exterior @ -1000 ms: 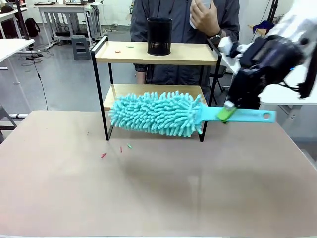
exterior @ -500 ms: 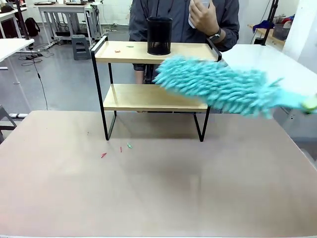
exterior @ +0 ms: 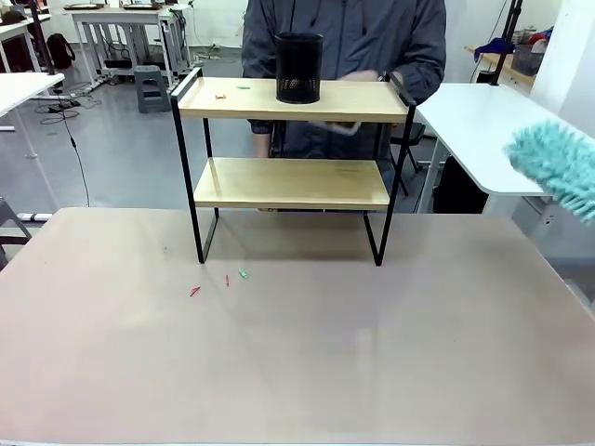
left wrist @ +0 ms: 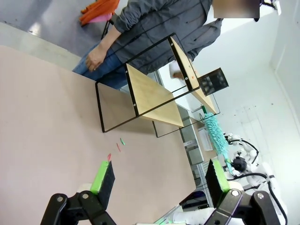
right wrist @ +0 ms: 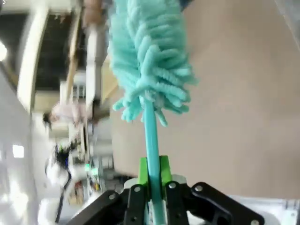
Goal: Clean the shelf.
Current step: Clean the specific tier of the Shelf with the Duster once objects are removed, then clean the remaining tier of the Shelf with the Duster once objects are removed.
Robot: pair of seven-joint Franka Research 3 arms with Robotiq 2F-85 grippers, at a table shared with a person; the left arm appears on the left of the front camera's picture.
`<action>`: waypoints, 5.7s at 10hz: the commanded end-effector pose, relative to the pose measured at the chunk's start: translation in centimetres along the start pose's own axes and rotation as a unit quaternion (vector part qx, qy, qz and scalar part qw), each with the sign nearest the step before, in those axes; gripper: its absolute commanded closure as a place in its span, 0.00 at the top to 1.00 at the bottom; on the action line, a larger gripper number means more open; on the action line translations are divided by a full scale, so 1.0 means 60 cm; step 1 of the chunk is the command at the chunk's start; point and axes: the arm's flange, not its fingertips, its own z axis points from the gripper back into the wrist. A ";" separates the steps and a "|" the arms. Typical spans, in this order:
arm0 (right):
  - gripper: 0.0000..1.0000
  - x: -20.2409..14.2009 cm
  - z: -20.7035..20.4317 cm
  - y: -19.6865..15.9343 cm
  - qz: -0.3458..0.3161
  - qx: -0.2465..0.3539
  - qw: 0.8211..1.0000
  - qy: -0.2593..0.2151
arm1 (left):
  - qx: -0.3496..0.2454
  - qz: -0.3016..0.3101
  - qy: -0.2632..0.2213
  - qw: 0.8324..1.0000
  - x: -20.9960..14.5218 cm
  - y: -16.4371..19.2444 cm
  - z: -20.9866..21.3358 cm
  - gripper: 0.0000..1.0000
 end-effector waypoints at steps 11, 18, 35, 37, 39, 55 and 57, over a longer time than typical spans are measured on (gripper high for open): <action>0.12 -0.034 0.031 0.030 0.030 0.026 0.998 0.041 | -0.007 -0.009 -0.007 1.000 0.001 -0.002 -0.004 1.00; 0.12 0.006 0.013 0.186 0.126 -0.061 0.990 -0.015 | -0.007 -0.009 -0.007 1.000 0.001 -0.002 -0.004 1.00; 0.12 -0.006 -0.443 0.702 0.446 -0.367 0.813 0.076 | -0.007 -0.009 -0.007 1.000 0.001 -0.002 -0.004 1.00; 0.12 -0.005 -0.494 0.721 0.452 -0.374 0.804 0.101 | -0.007 -0.009 -0.007 1.000 0.001 -0.002 -0.004 1.00; 0.12 -0.010 -0.524 0.724 0.460 -0.367 0.799 0.124 | -0.007 -0.009 -0.007 1.000 0.001 -0.002 -0.004 1.00; 0.12 -0.001 -0.365 0.608 0.689 0.038 0.572 0.444 | -0.007 -0.009 -0.007 1.000 0.001 -0.002 -0.004 1.00; 0.12 0.004 -0.366 0.587 0.671 0.036 0.594 0.442 | -0.007 -0.009 -0.007 1.000 0.001 -0.002 -0.004 1.00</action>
